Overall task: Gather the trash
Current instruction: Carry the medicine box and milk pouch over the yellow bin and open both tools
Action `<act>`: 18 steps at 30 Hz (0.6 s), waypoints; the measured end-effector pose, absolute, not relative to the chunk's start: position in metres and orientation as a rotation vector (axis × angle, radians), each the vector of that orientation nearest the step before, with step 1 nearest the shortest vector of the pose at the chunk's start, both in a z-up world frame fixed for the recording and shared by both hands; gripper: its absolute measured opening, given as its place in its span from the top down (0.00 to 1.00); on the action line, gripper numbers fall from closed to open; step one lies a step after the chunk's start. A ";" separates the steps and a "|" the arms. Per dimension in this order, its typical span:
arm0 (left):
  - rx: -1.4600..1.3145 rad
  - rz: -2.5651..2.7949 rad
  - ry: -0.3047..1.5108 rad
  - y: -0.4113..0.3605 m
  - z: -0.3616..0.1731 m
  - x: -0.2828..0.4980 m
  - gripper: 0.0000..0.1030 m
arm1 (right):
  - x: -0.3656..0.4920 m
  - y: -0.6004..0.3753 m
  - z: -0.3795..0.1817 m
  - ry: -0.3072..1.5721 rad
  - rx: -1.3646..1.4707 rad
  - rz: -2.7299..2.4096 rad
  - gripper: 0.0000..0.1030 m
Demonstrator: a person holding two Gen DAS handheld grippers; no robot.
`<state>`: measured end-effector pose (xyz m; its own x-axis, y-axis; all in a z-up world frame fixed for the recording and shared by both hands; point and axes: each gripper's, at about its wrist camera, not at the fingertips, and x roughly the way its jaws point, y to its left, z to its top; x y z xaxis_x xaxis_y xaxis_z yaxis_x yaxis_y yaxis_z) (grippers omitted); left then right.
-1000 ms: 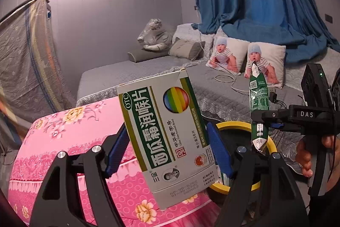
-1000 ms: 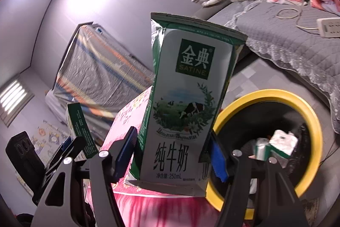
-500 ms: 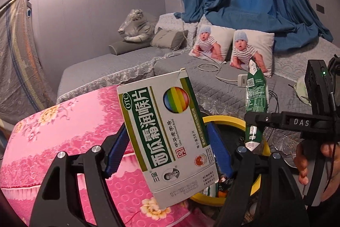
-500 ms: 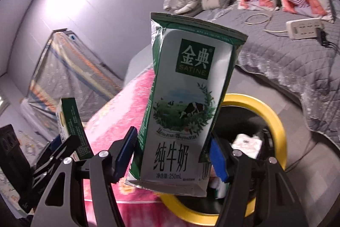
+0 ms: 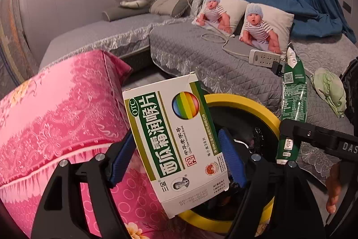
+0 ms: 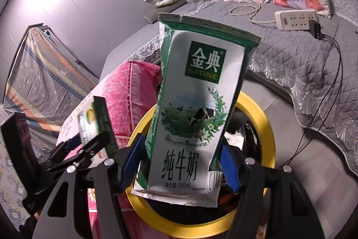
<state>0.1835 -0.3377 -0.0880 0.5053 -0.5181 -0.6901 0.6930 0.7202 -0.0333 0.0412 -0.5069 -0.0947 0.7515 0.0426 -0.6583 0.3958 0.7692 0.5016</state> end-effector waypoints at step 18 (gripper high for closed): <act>0.051 -0.640 0.612 -0.252 -0.043 0.198 0.08 | 0.031 -0.504 -0.065 0.655 0.642 -0.308 0.16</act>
